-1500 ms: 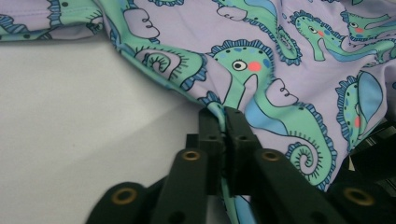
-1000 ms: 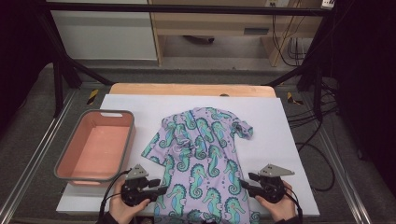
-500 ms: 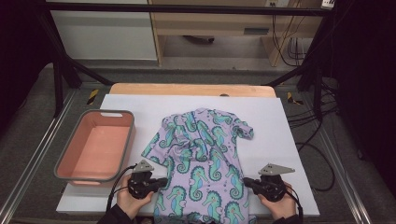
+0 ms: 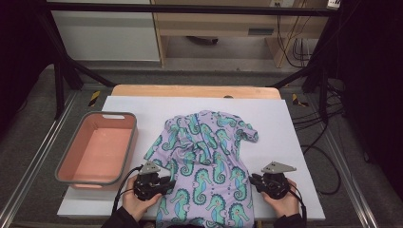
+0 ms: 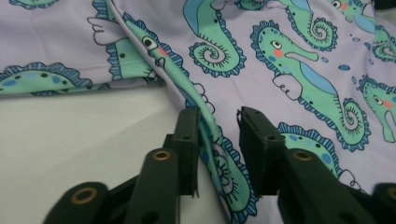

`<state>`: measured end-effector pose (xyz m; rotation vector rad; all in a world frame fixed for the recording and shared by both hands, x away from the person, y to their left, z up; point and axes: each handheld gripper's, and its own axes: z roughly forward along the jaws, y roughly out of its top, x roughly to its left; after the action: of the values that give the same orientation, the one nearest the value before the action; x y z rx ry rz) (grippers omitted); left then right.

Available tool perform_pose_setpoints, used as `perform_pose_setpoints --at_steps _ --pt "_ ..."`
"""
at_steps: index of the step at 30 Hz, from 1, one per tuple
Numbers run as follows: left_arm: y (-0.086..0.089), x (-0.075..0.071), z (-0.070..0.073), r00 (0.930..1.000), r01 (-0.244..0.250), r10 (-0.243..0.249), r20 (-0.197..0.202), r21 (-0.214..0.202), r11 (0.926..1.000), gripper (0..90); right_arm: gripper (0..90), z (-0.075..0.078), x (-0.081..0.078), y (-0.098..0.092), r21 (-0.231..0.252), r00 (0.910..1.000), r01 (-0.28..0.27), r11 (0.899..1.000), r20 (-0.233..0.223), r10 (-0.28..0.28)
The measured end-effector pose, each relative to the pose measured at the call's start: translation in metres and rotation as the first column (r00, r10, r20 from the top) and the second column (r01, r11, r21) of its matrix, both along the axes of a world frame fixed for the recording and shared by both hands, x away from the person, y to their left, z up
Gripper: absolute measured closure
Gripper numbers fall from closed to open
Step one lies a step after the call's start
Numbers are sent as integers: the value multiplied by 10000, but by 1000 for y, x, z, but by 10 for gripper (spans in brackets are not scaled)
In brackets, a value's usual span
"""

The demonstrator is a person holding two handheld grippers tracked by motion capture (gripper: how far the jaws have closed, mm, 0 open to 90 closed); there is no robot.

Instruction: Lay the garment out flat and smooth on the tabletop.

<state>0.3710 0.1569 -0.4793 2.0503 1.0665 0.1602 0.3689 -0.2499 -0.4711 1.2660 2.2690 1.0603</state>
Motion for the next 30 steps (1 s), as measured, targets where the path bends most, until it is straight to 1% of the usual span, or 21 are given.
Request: perform_pose_setpoints --at_steps 2,3,4,5,6,8,12,14,16,18,19,21,22,23,24,25,26,27,28,29,30 --pt "1 0 0 10000 -7 7 -9 82 10000 813 562 1 11 -4 200 9989 234 9995 390 -242" --pt "3 0 -1 10000 -27 27 -8 58 10000 849 543 2 18 -5 299 9983 358 9989 460 -371" --pt "3 0 -2 10000 -11 11 -6 22 10000 876 513 3 25 -7 273 9971 477 9985 577 -492" --pt "4 0 -2 10000 8 -8 4 -27 10000 880 484 4 32 -8 265 9951 646 9976 733 -664" --pt "4 0 -2 10000 46 -47 -23 -86 10000 884 477 5 40 -9 277 9930 805 9964 844 -826" --pt "3 -1 -3 9999 54 -53 87 -72 10000 885 459 6 55 -12 377 9887 1117 9930 961 -1148" --pt "3 -1 -4 9991 265 -268 327 83 9996 882 464 10 84 -14 507 9795 1627 9854 1120 -1675" --pt "3 -2 -5 9985 335 -340 427 110 9994 879 465 11 97 -13 488 9766 1752 9833 1177 -1798" --pt "2 -2 -5 9981 358 -368 497 204 9991 878 464 12 110 -12 470 9717 1949 9797 1267 -1994" --pt "1 -3 -5 9979 334 -347 539 242 9991 878 449 10 123 -12 344 9667 2148 9760 1346 -2175" --pt "1 -3 -5 9978 342 -356 558 253 9991 878 445 9 130 -12 231 9670 2193 9754 1281 -2204" --pt "1 -3 -5 9979 317 -331 562 254 9992 878 444 5 141 -10 260 9667 2271 9735 1147 -2286" --pt "1 -3 -5 9978 333 -348 564 266 9991 878 453 2 146 -9 256 9677 2290 9731 1022 -2304" --pt "0 -4 -5 9976 336 -352 598 276 9991 878 488 -1 150 -7 118 9690 2289 9734 934 -2289" --pt "0 -4 -5 9973 339 -360 640 331 9989 879 543 -4 153 -5 -45 9719 2212 9752 836 -2200" --pt "0 -4 -5 9970 362 -386 674 375 9986 879 642 -7 155 -4 -153 9737 2141 9767 826 -2122" --pt "0 -4 -4 9968 393 -420 682 403 9984 879 756 -7 155 -4 -127 9756 2088 9779 724 -2074" --pt "0 -4 -4 9967 405 -433 686 410 9983 879 818 -7 155 -5 -32 9782 1967 9805 683 -1961" --pt "0 -4 -5 9967 422 -448 684 389 9984 879 853 -5 153 -6 -23 9784 1943 9809 730 -1936" --pt "0 -4 -5 9968 406 -430 673 363 9985 882 869 0 151 -8 -62 9785 1914 9815 802 -1903" --pt "1 -4 -5 9969 403 -425 660 345 9986 882 872 6 148 -10 -51 9774 1886 9820 979 -1873"
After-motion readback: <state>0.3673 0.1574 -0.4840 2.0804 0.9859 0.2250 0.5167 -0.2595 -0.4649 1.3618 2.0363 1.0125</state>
